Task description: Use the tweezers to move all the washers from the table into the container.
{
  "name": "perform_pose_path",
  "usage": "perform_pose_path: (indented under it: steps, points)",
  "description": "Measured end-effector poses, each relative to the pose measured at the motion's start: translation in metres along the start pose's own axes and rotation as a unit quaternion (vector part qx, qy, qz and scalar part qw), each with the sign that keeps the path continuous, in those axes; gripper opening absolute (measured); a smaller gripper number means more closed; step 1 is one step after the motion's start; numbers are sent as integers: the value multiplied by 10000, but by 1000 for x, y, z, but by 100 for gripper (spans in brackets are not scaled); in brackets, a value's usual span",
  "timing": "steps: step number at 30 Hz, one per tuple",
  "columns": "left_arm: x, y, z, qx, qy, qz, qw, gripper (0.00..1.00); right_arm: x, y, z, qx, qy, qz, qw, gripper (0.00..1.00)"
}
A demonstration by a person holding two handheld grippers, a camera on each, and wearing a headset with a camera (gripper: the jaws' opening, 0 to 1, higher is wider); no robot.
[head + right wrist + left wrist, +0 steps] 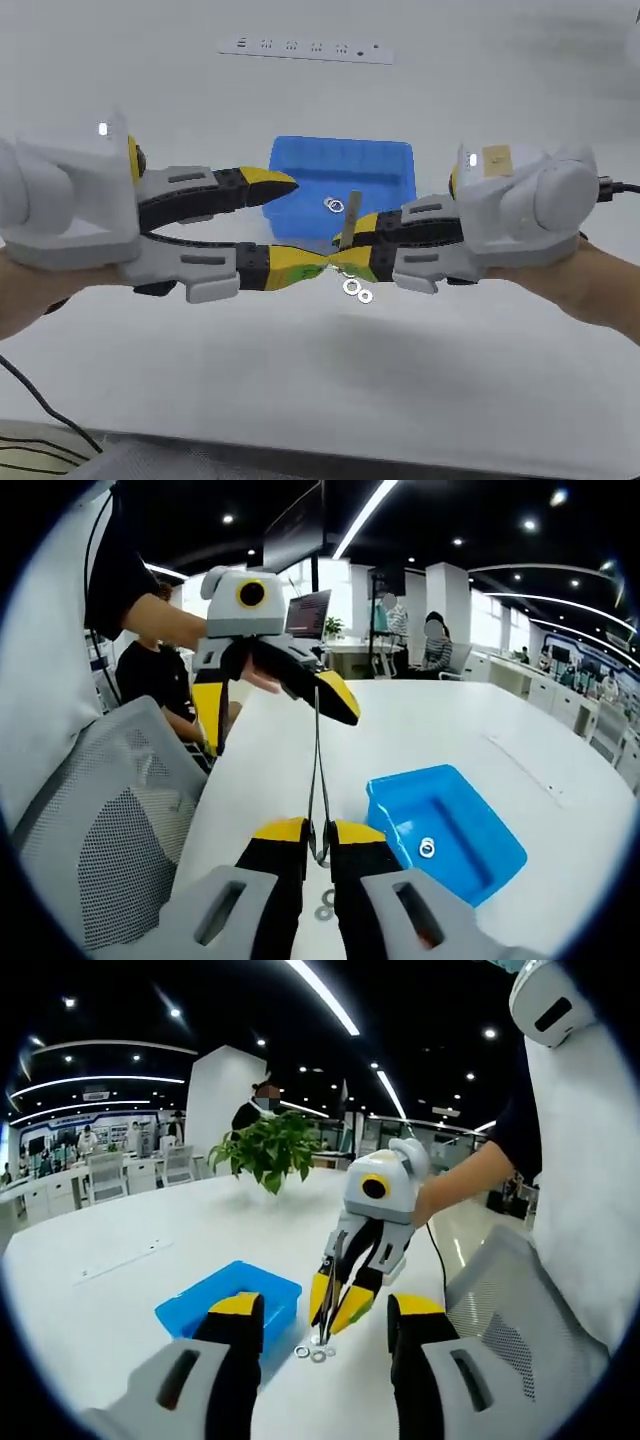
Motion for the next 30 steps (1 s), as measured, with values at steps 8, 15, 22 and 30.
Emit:
perform_pose_path:
  steps: [8,15,22,30]
  points:
    - [14,6,4,192,-161,-301,9992,83,15,-4,-26,158,-137,232,9995,9]
    - [17,4,14,420,-219,-284,9985,95,17,-22,-36,270,-113,392,9988,9]
    - [19,10,24,564,-221,-421,9973,99,13,-53,-38,298,-86,576,9979,9]
    - [23,16,31,620,-95,-503,9968,99,3,-91,-15,-1,-124,734,9972,9]
Point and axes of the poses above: the centre of the closed fingertips' face, and the gripper's own axes: x roughly backward along the fingers, y roughly to its left, z roughly out of its underside, the point moved 8 cm from there along x, roughly backward along the fingers, and after that the axes turned 9 degrees about -z, right-handed, at the moved point
